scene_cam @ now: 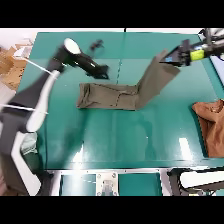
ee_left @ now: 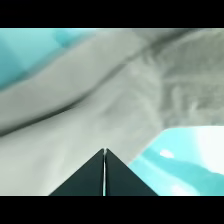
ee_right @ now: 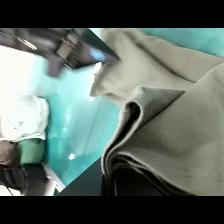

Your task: Fold the shirts.

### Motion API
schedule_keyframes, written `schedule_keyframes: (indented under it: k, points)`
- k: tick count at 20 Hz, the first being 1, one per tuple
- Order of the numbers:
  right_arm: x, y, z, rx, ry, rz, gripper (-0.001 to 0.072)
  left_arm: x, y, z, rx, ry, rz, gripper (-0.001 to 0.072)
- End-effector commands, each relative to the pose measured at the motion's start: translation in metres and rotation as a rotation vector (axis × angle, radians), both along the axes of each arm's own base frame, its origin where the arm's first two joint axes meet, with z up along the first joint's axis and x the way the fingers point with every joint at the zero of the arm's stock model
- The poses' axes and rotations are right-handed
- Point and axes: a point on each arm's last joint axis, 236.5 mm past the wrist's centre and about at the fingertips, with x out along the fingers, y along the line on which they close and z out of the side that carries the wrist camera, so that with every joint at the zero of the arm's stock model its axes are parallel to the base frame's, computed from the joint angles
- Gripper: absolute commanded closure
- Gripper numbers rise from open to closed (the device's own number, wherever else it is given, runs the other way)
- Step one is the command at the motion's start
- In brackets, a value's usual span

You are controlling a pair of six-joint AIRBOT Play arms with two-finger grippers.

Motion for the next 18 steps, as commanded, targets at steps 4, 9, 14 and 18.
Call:
schedule_keyframes:
  k: [4,9,14,18]
  points:
    - [0.02,0.174,-0.031,-0.009,-0.081,-0.006,0.0695,0.012,0.169,0.064,0.166,-0.076,0.208,0.0683]
    - [0.03,0.341,-0.132,0.097,-0.129,-0.087,0.0388,0.009,0.211,0.057,0.187,-0.056,0.232,0.0683]
    - [0.041,0.309,-0.147,0.075,-0.039,-0.079,0.0245,0.01,0.214,0.051,0.204,-0.075,0.201,0.0683]
    - [0.062,0.171,-0.132,-0.072,0.045,-0.071,0.0245,0.013,0.218,0.05,0.216,-0.083,0.211,0.0683]
